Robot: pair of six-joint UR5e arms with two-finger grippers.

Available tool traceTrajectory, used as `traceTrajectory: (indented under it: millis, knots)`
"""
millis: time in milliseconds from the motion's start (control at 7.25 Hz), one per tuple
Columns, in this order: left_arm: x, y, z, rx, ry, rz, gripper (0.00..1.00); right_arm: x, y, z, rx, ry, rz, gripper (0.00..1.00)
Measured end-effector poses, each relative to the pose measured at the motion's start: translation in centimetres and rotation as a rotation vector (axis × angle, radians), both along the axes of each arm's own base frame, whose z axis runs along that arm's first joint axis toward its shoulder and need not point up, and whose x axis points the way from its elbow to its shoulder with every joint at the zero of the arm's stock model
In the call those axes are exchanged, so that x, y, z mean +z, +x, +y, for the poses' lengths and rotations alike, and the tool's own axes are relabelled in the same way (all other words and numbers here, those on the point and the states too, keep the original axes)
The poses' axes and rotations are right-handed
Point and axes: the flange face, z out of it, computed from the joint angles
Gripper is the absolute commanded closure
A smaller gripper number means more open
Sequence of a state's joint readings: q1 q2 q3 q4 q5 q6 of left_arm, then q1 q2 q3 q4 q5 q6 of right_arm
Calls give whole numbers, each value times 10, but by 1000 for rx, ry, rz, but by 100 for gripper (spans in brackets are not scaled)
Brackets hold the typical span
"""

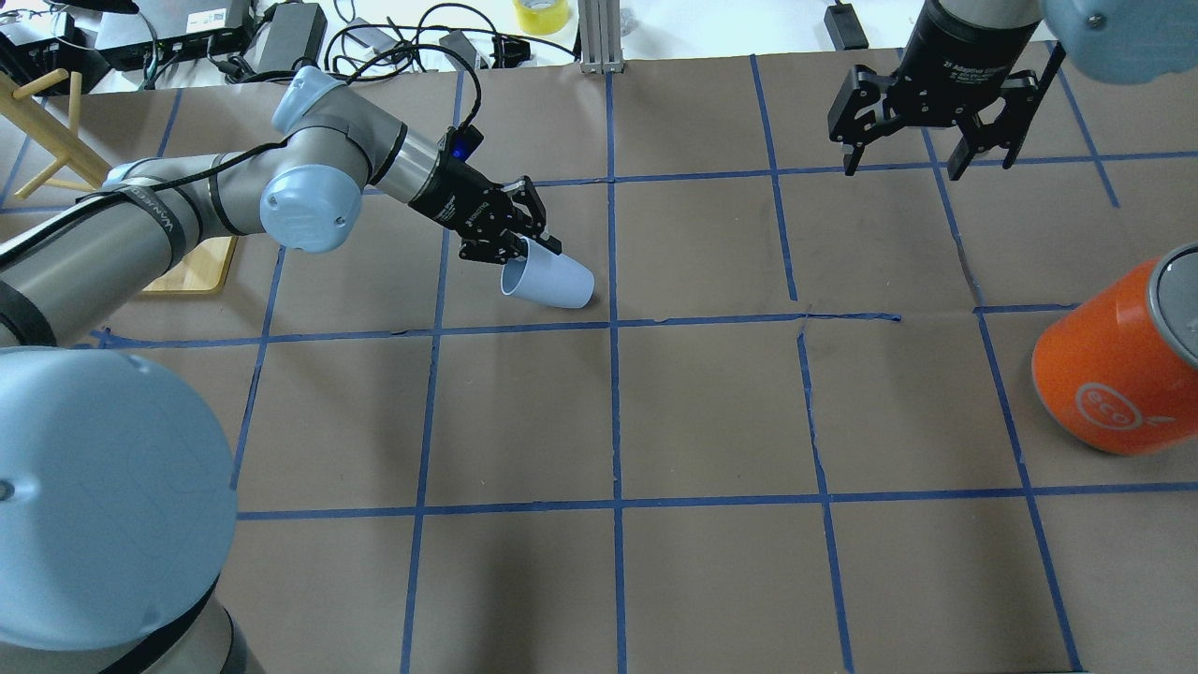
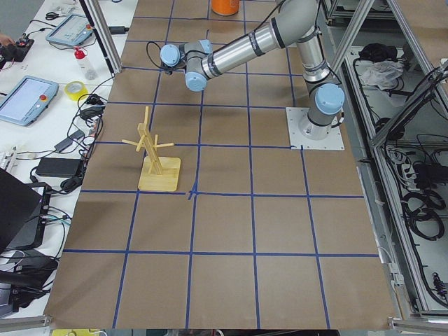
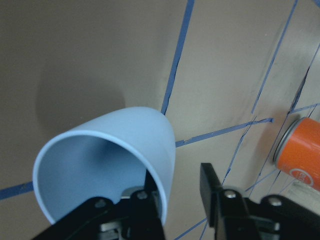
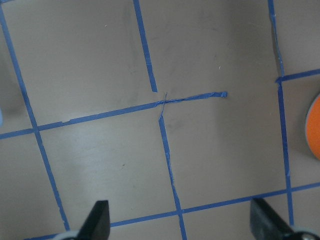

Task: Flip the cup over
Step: 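Lift and rotate the cup mouth-up with the left gripper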

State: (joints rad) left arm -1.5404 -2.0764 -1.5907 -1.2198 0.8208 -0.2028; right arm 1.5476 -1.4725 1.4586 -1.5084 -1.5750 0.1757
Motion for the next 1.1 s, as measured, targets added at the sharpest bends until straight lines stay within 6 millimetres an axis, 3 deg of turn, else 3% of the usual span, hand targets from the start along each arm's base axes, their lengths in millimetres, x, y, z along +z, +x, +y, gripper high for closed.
traceTrajectory:
  millis: [276, 552, 828, 1103]
  knots:
    - [48, 6, -9, 46, -66, -131, 100, 3, 8, 7, 29, 11, -7, 0]
    - [84, 21, -27, 23, -201, -434, 100, 6, 11, 9, 85, 5, -12, 0]
    - [92, 38, -39, -166, -354, -645, 100, 8, 12, 9, 103, -7, -14, 0]
    - [75, 66, -48, -344, -395, -737, 100, 7, 12, 8, 141, -7, -15, 0]
